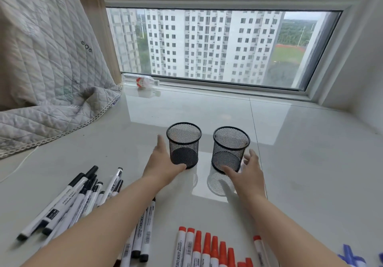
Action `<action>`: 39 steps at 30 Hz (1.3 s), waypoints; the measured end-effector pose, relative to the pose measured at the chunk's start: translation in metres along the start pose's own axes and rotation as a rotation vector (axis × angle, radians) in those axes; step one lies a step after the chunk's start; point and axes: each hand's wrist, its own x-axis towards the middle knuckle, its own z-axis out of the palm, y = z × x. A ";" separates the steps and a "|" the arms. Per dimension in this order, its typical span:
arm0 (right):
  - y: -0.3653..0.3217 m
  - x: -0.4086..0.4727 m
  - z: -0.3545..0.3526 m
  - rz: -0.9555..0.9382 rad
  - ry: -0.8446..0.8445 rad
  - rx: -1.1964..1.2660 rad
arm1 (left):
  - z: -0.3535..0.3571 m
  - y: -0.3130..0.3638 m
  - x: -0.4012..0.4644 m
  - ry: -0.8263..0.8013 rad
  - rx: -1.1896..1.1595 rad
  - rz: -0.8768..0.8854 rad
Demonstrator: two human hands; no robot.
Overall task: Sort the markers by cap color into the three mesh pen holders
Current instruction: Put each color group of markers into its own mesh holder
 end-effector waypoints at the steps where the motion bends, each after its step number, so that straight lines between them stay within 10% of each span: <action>1: 0.001 -0.005 -0.007 0.014 -0.004 -0.006 | -0.001 0.000 -0.007 0.064 -0.007 -0.025; 7: 0.002 -0.034 -0.078 -0.061 0.044 -0.086 | 0.013 0.033 -0.064 0.355 -0.158 -0.033; 23: 0.101 -0.050 -0.306 0.258 0.666 0.033 | 0.175 0.168 -0.116 -0.362 0.425 0.268; 39: 0.167 0.009 -0.341 0.264 0.688 -0.095 | 0.220 0.143 -0.102 -0.214 0.636 0.362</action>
